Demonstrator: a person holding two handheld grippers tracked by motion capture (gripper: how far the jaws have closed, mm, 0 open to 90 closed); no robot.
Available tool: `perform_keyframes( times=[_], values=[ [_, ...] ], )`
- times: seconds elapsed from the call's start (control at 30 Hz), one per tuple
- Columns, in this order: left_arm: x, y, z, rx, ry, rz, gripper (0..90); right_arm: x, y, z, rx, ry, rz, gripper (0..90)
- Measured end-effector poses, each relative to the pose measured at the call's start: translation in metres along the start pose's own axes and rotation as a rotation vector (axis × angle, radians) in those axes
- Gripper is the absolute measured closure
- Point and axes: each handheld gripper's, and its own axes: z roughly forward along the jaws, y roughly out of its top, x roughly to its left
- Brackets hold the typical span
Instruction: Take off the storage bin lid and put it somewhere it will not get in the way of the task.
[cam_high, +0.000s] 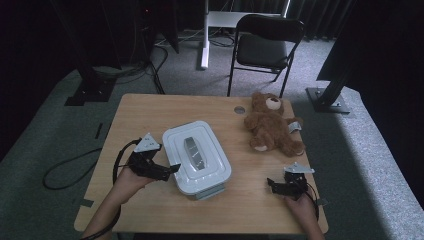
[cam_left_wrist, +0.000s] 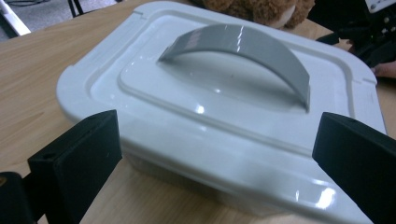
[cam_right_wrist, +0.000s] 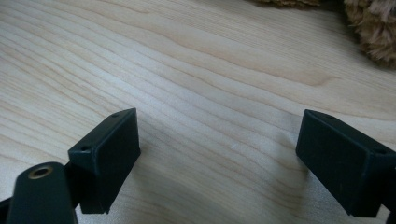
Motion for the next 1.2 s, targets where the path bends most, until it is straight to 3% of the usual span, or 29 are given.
perform_keyframes(
  times=[0.1, 0.33, 0.83, 1.03, 1.2],
  values=[
    [-0.002, 0.004, 0.005, 0.007, -0.003, 0.008, 2.0, 0.000, 0.000, 0.000, 0.000, 0.000, 0.000, 12.7],
    [-0.010, 0.010, 0.022, 0.029, -0.053, 0.022, 2.0, 0.000, 0.000, 0.000, -0.001, 0.000, 0.001, 12.7],
    [-0.027, 0.020, 0.053, 0.064, -0.121, 0.024, 2.0, 0.000, 0.000, 0.000, -0.001, 0.000, 0.003, 12.8],
    [-0.029, 0.022, 0.058, 0.053, -0.124, 0.007, 2.0, 0.000, 0.000, 0.000, -0.001, -0.001, 0.003, 13.0],
    [-0.031, 0.023, 0.063, 0.056, -0.098, 0.001, 2.5, 0.000, 0.000, 0.000, -0.001, -0.001, 0.004, 13.1]
  ],
)
